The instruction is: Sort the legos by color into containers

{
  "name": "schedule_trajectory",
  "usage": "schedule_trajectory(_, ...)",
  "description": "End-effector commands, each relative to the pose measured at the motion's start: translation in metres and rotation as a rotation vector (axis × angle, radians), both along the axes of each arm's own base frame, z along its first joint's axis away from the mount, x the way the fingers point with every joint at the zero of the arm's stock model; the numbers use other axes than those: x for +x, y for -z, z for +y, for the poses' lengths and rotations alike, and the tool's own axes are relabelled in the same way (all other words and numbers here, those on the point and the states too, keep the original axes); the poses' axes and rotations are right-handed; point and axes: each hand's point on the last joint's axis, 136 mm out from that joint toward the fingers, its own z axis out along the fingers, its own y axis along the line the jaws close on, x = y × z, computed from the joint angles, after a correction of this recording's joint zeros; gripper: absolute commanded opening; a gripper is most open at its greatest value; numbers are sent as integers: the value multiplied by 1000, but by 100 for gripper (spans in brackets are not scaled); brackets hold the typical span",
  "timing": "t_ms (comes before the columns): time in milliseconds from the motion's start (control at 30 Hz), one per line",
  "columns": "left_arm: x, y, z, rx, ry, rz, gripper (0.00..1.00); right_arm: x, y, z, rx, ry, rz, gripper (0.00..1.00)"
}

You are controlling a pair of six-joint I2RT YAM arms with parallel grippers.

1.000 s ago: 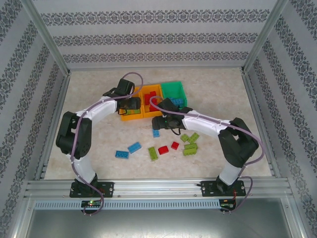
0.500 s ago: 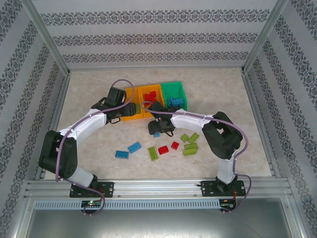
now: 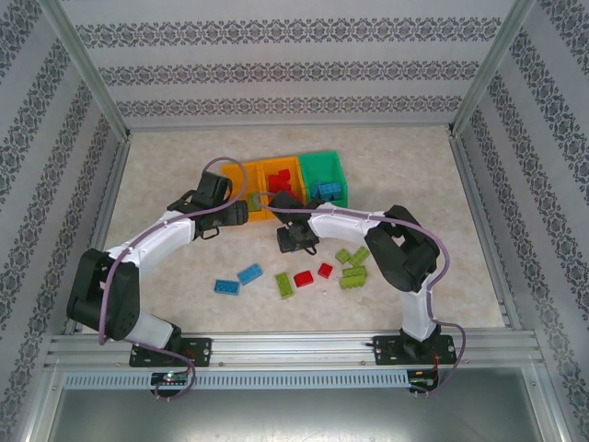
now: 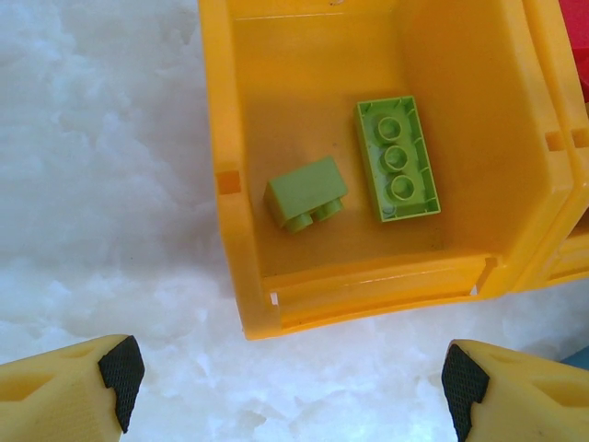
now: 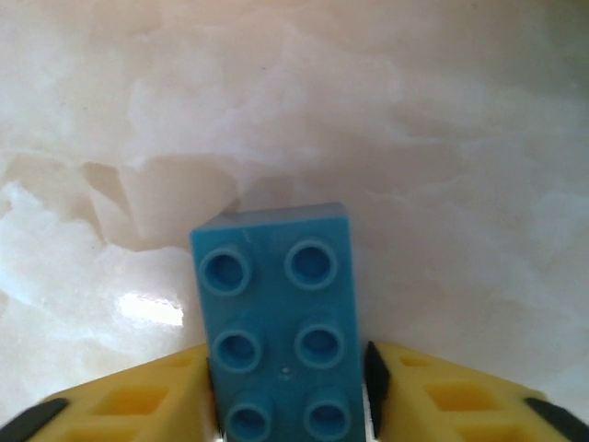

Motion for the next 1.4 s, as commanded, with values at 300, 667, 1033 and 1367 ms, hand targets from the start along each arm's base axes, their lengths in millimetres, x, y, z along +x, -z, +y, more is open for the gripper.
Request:
schedule_trajectory(300,-15,4,9,27,3,20,87,30,-77,-32,60,64,-192,25)
schedule_trajectory(667,-43,27,-10,-26,154,92,87,112,-116,-83,164,218,-256,25)
schedule_trajectory(1033,-74,35,-38,-15,318,113,87,171,-97,-84,208,285,-198,30)
schedule_trajectory(1367,-98,52,-48,19,318,214,87,187,-82,-92,204,314,-166,42)
